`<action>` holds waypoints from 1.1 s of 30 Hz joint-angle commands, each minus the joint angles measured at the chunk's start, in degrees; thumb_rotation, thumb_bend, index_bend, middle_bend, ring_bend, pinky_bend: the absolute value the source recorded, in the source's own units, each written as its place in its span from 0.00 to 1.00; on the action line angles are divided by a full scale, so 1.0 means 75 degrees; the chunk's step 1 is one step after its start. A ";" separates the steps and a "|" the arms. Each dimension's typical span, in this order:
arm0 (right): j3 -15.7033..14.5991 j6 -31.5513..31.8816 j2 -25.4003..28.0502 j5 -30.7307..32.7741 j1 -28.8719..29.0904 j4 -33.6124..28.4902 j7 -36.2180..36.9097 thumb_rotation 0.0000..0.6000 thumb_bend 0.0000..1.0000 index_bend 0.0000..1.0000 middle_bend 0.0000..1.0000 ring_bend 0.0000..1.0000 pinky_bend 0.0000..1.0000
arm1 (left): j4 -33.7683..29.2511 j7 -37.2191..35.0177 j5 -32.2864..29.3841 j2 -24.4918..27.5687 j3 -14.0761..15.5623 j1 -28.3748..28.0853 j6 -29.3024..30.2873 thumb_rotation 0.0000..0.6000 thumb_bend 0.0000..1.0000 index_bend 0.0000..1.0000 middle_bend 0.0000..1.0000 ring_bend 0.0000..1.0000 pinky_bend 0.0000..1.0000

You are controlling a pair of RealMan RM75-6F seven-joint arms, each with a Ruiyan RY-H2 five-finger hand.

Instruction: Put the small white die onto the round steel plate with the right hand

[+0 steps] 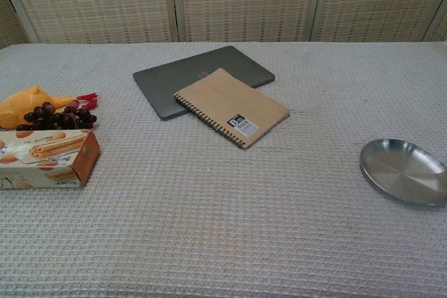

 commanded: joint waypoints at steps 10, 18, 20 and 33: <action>0.0100 -0.1066 -0.0101 0.0967 0.0186 0.0164 -0.0681 1.00 0.27 0.00 0.00 0.00 0.00 | -0.0102 0.0016 0.0258 0.0080 -0.0172 -0.0104 -0.0454 1.00 0.37 0.00 0.00 0.00 0.09; 0.0071 -0.1729 -0.0591 0.1144 0.0433 0.0919 -0.0805 1.00 0.27 0.21 0.00 0.00 0.00 | 0.0053 -0.0114 0.0300 0.0038 -0.0261 -0.0170 -0.0740 1.00 0.37 0.00 0.00 0.00 0.09; 0.0087 -0.1808 -0.0749 0.1067 0.0529 0.1131 -0.0763 1.00 0.27 0.25 0.00 0.00 0.00 | 0.0094 -0.0099 0.0293 0.0027 -0.0282 -0.0169 -0.0777 1.00 0.37 0.00 0.00 0.00 0.09; 0.0230 -0.2775 -0.1470 0.1349 0.1082 0.2022 -0.0790 1.00 0.27 0.36 0.00 0.00 0.00 | 0.0135 -0.0004 0.0227 -0.0003 -0.0369 -0.0155 -0.1003 1.00 0.38 0.00 0.00 0.00 0.09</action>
